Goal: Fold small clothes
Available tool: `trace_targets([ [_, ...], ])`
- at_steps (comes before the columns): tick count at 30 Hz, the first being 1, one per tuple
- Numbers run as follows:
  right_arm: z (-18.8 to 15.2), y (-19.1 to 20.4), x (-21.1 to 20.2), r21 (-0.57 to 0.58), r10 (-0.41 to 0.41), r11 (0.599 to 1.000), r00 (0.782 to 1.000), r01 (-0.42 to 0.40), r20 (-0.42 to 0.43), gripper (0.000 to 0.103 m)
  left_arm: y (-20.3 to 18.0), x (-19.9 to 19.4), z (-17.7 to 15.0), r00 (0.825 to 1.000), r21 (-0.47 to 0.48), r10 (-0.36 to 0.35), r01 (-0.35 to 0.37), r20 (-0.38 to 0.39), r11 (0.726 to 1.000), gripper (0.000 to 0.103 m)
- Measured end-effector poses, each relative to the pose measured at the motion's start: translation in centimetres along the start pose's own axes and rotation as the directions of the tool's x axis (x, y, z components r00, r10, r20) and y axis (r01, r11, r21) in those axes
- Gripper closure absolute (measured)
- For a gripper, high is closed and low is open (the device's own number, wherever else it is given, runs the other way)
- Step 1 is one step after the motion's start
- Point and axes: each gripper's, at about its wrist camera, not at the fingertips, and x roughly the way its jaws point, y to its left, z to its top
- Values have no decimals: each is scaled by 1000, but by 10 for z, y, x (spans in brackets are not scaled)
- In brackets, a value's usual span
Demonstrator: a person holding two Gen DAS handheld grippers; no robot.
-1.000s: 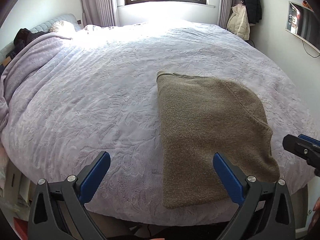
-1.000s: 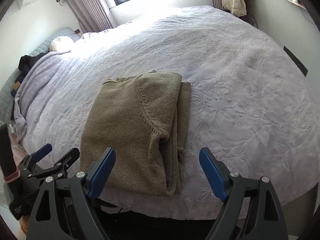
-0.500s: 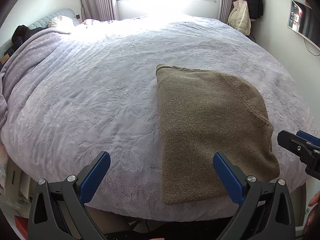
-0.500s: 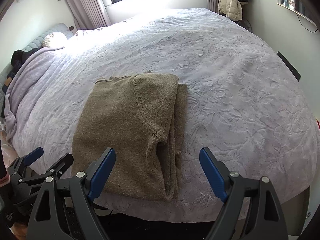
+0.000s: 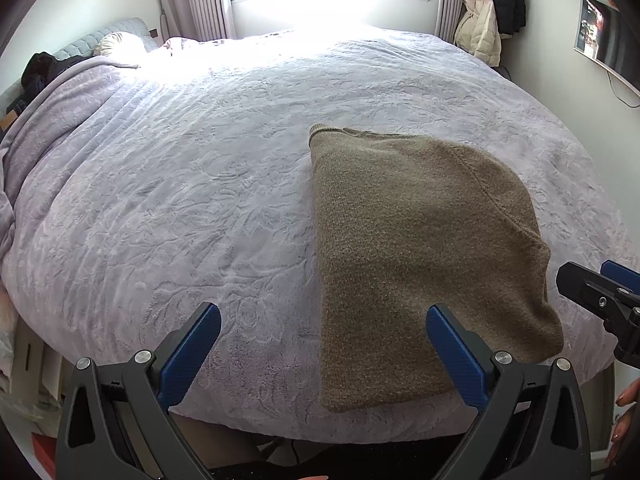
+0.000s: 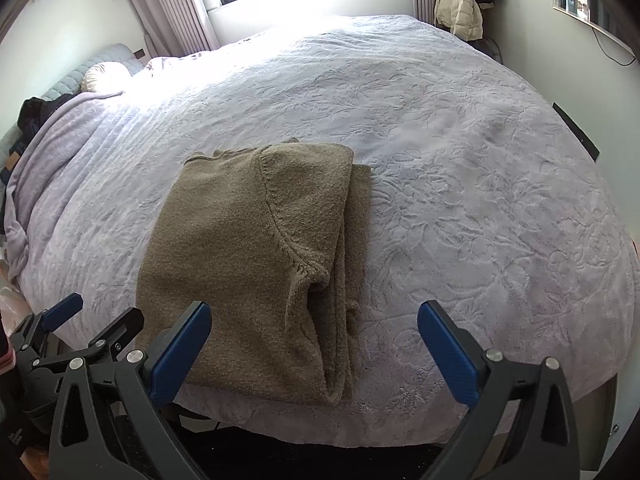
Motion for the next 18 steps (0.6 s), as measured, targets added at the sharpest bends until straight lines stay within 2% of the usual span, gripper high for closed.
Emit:
trace_targets([
  [18, -4, 7, 1, -35, -56, 998, 998, 56, 2, 0, 5, 1, 1, 1000, -4, 6, -6, -3, 1000, 0],
])
